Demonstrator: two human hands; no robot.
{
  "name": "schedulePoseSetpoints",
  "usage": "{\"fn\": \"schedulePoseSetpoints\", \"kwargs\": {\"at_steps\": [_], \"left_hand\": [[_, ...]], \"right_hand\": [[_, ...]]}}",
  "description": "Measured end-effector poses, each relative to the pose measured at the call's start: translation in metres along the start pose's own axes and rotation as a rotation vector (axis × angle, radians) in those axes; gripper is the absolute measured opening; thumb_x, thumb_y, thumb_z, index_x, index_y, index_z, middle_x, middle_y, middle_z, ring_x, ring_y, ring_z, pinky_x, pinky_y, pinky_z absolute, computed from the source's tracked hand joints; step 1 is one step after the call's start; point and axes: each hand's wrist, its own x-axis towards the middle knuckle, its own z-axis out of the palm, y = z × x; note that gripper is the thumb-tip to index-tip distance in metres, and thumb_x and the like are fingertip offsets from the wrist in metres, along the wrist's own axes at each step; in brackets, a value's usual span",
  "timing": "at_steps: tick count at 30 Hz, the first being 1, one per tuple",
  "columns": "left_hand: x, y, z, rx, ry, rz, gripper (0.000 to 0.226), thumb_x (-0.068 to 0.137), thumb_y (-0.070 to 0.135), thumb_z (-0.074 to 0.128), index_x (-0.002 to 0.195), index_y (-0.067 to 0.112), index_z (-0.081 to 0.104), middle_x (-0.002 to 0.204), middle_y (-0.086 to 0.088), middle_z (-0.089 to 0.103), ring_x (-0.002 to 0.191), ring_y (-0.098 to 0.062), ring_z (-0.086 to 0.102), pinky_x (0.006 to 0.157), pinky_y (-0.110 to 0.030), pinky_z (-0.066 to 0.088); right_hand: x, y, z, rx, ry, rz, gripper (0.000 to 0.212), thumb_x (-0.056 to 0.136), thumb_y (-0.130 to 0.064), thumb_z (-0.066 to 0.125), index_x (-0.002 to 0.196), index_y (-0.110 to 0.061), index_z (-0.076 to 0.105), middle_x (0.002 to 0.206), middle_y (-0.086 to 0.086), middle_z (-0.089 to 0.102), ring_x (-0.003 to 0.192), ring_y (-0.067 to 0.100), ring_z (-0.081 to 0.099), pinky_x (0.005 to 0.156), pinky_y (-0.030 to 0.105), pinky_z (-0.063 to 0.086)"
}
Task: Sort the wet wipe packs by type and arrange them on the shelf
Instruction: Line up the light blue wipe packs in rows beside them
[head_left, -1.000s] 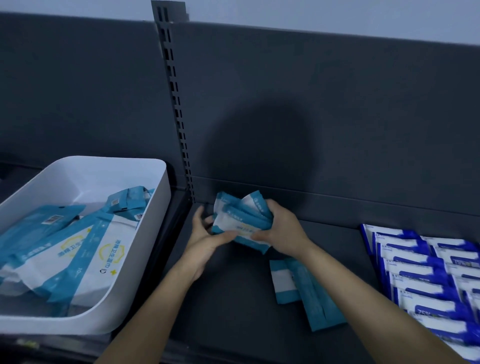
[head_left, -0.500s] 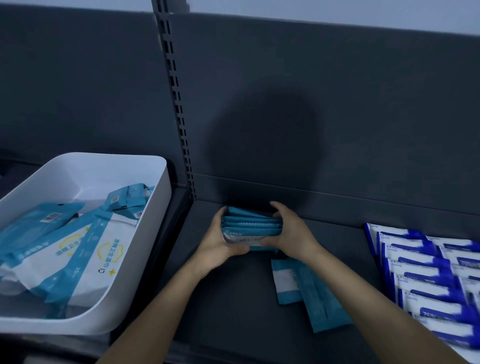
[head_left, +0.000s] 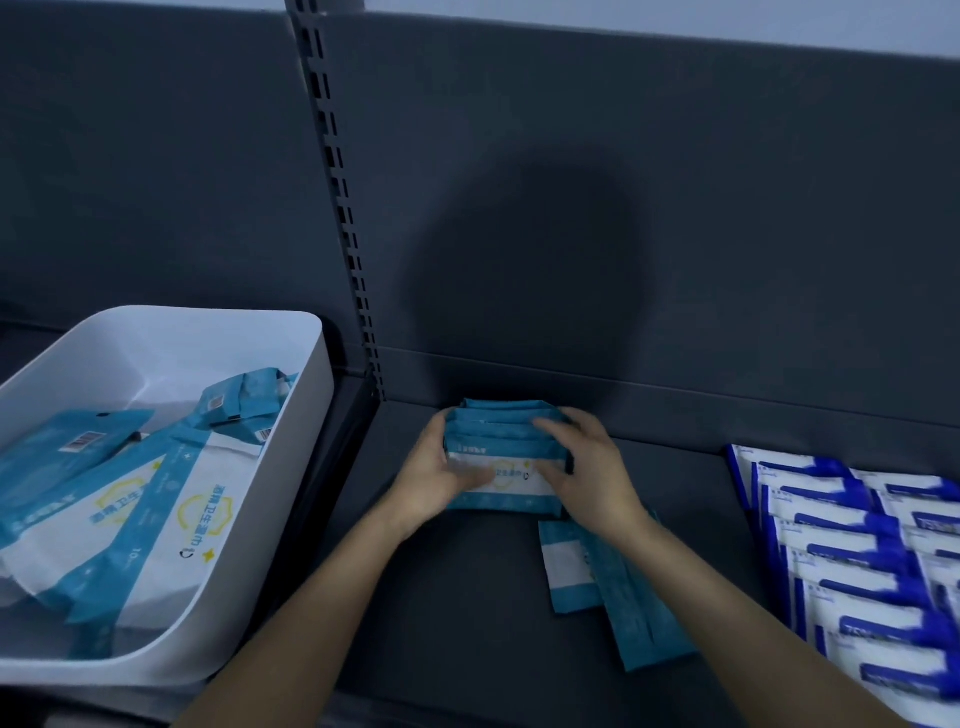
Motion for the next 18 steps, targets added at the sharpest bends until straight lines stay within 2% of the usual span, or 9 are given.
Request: {"fn": "schedulePoseSetpoints", "kwargs": {"at_steps": [2, 4, 6, 8, 11, 13, 15, 18], "left_hand": [[0.001, -0.004, 0.0, 0.056, 0.001, -0.005, 0.066, 0.077, -0.005, 0.074, 0.123, 0.026, 0.038, 0.115, 0.002, 0.06, 0.104, -0.011, 0.061, 0.077, -0.015, 0.053], [0.001, -0.005, -0.001, 0.1, 0.001, -0.004, 0.072, 0.076, -0.007, 0.074, 0.127, 0.022, 0.033, 0.115, 0.001, 0.058, 0.1, -0.007, 0.059, 0.072, -0.011, 0.051], [0.001, -0.006, -0.002, 0.134, -0.009, 0.01, 0.073, 0.076, -0.006, 0.074, 0.129, 0.021, 0.032, 0.116, 0.0, 0.057, 0.098, -0.003, 0.058, 0.07, -0.009, 0.049], [0.0, -0.009, -0.002, 0.159, -0.018, 0.028, 0.073, 0.077, -0.004, 0.074, 0.129, 0.023, 0.032, 0.116, 0.001, 0.056, 0.096, -0.001, 0.058, 0.07, -0.008, 0.048], [-0.003, -0.011, -0.001, 0.157, -0.013, 0.055, 0.079, 0.076, -0.004, 0.075, 0.133, 0.028, 0.03, 0.117, 0.008, 0.054, 0.1, -0.001, 0.058, 0.074, -0.009, 0.048], [-0.005, -0.012, -0.001, 0.136, -0.029, 0.057, 0.083, 0.077, -0.004, 0.074, 0.137, 0.029, 0.028, 0.119, 0.011, 0.053, 0.104, -0.002, 0.059, 0.078, -0.012, 0.05], [-0.008, -0.011, -0.002, 0.095, -0.037, 0.047, 0.078, 0.079, -0.006, 0.071, 0.137, 0.027, 0.03, 0.117, 0.01, 0.056, 0.1, -0.001, 0.061, 0.076, -0.013, 0.051], [-0.007, -0.012, -0.005, 0.071, 0.008, 0.027, 0.066, 0.08, -0.007, 0.069, 0.13, 0.022, 0.039, 0.112, 0.006, 0.06, 0.1, -0.005, 0.062, 0.078, -0.015, 0.052]], "right_hand": [[0.001, -0.001, 0.0, -0.064, 0.017, -0.019, 0.026, 0.095, -0.007, 0.053, 0.118, -0.009, 0.066, 0.144, 0.007, 0.039, 0.134, 0.017, 0.037, 0.102, 0.008, 0.022], [0.006, -0.003, -0.001, -0.119, 0.053, -0.037, 0.026, 0.096, -0.003, 0.047, 0.11, -0.005, 0.069, 0.142, 0.011, 0.042, 0.133, 0.022, 0.038, 0.102, 0.014, 0.025], [0.012, -0.005, -0.003, -0.175, 0.068, -0.066, 0.026, 0.096, -0.004, 0.048, 0.115, -0.003, 0.066, 0.14, 0.012, 0.044, 0.129, 0.025, 0.04, 0.101, 0.018, 0.029], [0.018, -0.005, -0.005, -0.244, 0.014, -0.068, 0.025, 0.096, -0.011, 0.052, 0.117, -0.003, 0.064, 0.139, 0.011, 0.042, 0.127, 0.025, 0.038, 0.099, 0.021, 0.032], [0.022, -0.004, -0.007, -0.264, -0.05, -0.052, 0.016, 0.094, -0.013, 0.057, 0.101, -0.003, 0.067, 0.133, 0.008, 0.042, 0.122, 0.021, 0.036, 0.094, 0.019, 0.03], [0.021, -0.006, -0.009, -0.149, 0.022, -0.03, 0.009, 0.092, -0.007, 0.058, 0.088, -0.004, 0.065, 0.118, 0.004, 0.047, 0.111, 0.017, 0.041, 0.086, 0.012, 0.028], [0.019, -0.009, -0.014, 0.033, 0.165, 0.053, 0.011, 0.091, -0.003, 0.057, 0.081, -0.007, 0.059, 0.102, 0.0, 0.051, 0.097, 0.014, 0.048, 0.075, 0.007, 0.03], [0.02, -0.007, -0.022, 0.355, 0.334, 0.289, 0.011, 0.095, -0.007, 0.053, 0.085, -0.011, 0.054, 0.083, -0.001, 0.055, 0.082, 0.014, 0.052, 0.068, 0.021, 0.04]]}}
